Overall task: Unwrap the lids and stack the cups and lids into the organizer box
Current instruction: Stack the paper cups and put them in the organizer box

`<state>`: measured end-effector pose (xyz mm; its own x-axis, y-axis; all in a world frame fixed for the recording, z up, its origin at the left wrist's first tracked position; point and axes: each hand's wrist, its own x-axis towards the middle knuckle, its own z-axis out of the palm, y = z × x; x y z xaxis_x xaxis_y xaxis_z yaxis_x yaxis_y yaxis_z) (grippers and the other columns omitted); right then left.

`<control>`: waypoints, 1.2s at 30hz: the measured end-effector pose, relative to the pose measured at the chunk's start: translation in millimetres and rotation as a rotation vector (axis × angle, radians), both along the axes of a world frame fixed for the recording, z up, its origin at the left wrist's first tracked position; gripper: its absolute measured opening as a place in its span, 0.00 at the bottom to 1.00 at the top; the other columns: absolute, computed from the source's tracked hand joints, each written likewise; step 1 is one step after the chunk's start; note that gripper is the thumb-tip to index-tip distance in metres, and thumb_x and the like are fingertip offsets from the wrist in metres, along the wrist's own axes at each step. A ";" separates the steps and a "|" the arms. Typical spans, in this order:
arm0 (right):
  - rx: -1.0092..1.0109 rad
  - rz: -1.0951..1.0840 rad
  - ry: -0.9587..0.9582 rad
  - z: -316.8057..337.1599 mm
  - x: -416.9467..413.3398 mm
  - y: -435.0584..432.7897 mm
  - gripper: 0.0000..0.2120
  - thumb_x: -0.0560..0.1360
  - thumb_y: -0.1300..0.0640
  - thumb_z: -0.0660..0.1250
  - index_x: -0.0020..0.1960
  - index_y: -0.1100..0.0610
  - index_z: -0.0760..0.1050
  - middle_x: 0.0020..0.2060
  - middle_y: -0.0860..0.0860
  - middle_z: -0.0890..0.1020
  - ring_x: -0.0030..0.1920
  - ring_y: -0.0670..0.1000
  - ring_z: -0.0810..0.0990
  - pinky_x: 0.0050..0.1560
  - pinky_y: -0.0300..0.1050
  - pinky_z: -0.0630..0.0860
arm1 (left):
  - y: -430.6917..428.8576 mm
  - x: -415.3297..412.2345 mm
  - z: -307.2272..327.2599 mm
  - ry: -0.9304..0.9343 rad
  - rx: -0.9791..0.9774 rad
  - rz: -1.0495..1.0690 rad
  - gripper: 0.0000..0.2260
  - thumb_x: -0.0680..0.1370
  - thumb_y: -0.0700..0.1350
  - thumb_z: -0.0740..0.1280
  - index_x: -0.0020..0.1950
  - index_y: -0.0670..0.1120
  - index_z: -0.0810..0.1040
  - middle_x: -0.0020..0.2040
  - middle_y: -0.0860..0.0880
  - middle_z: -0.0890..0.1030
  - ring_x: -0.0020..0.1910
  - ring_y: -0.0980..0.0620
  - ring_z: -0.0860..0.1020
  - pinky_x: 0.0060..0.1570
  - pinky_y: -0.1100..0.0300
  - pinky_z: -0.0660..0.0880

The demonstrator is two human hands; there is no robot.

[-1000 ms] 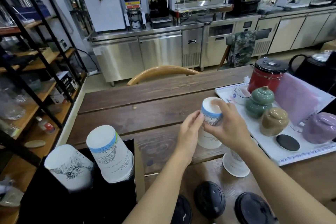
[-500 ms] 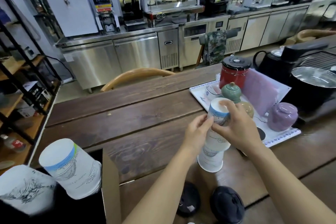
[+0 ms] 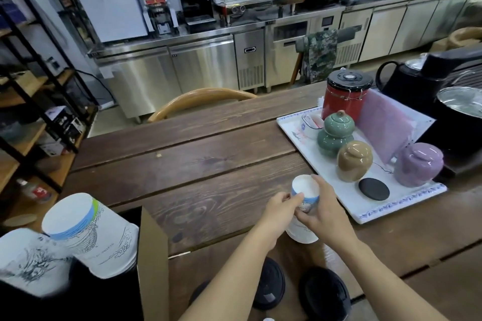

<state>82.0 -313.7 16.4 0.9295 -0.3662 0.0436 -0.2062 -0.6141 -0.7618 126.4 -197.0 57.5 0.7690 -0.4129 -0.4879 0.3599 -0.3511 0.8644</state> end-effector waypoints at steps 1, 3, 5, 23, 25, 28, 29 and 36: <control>0.115 0.000 0.007 -2.7 -1.2 -1.6 0.47 0.65 0.54 0.76 0.74 0.52 0.50 0.61 0.46 0.68 0.60 0.47 0.71 0.58 0.44 0.70 | -0.3 0.3 -0.3 0.002 -0.002 0.004 0.16 0.77 0.52 0.64 0.61 0.46 0.75 0.58 0.50 0.79 0.57 0.53 0.76 0.54 0.62 0.70; 0.253 0.010 0.049 -9.2 -5.2 -2.2 0.53 0.64 0.56 0.78 0.75 0.51 0.43 0.63 0.46 0.71 0.60 0.46 0.73 0.59 0.39 0.70 | 0.7 -1.8 0.3 0.004 0.001 0.002 0.17 0.77 0.51 0.64 0.64 0.45 0.74 0.58 0.50 0.79 0.55 0.54 0.76 0.49 0.64 0.71; 0.310 -0.004 0.064 -14.3 -8.9 -1.3 0.45 0.64 0.58 0.78 0.70 0.51 0.53 0.57 0.47 0.75 0.54 0.42 0.77 0.49 0.30 0.72 | 2.1 -4.4 -1.6 0.011 0.001 -0.009 0.19 0.76 0.52 0.65 0.65 0.46 0.73 0.61 0.50 0.78 0.57 0.54 0.76 0.53 0.62 0.73; 0.203 0.098 -0.166 75.8 8.1 73.2 0.34 0.59 0.50 0.77 0.56 0.46 0.60 0.47 0.41 0.77 0.52 0.51 0.78 0.52 0.51 0.75 | 87.8 -16.8 76.0 -0.281 -0.222 0.245 0.12 0.78 0.51 0.64 0.58 0.48 0.79 0.55 0.52 0.82 0.53 0.55 0.79 0.51 0.64 0.73; 0.222 0.145 -0.205 92.7 13.5 91.6 0.35 0.57 0.47 0.76 0.58 0.47 0.61 0.48 0.42 0.78 0.52 0.51 0.78 0.54 0.55 0.76 | 108.4 -20.0 95.0 -0.340 -0.220 0.278 0.13 0.78 0.52 0.64 0.59 0.49 0.78 0.55 0.53 0.82 0.54 0.55 0.79 0.49 0.62 0.73; 0.254 0.229 -0.268 121.4 20.0 124.5 0.35 0.56 0.46 0.75 0.57 0.48 0.61 0.48 0.40 0.77 0.52 0.50 0.78 0.55 0.57 0.76 | 144.4 -26.3 125.6 -0.462 -0.240 0.336 0.13 0.78 0.50 0.63 0.59 0.48 0.78 0.52 0.55 0.82 0.51 0.58 0.79 0.48 0.65 0.72; 0.263 0.260 -0.287 130.7 21.9 136.7 0.35 0.56 0.46 0.76 0.57 0.47 0.61 0.48 0.41 0.78 0.53 0.50 0.78 0.55 0.57 0.76 | 156.9 -29.0 135.1 -0.495 -0.237 0.360 0.12 0.78 0.50 0.63 0.59 0.48 0.78 0.52 0.56 0.82 0.51 0.59 0.79 0.49 0.65 0.73; 0.307 0.480 -0.369 176.1 36.7 218.4 0.37 0.57 0.48 0.76 0.60 0.49 0.61 0.53 0.45 0.77 0.55 0.49 0.77 0.55 0.57 0.77 | 238.0 -43.3 173.8 -0.644 -0.261 0.499 0.08 0.78 0.48 0.63 0.54 0.50 0.79 0.47 0.59 0.82 0.44 0.68 0.79 0.45 0.74 0.75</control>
<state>118.7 -95.3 192.5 0.9364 0.0365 0.3491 0.3421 -0.3169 -0.8846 83.1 41.0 231.3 0.9853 0.0096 0.1705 -0.1700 -0.0439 0.9845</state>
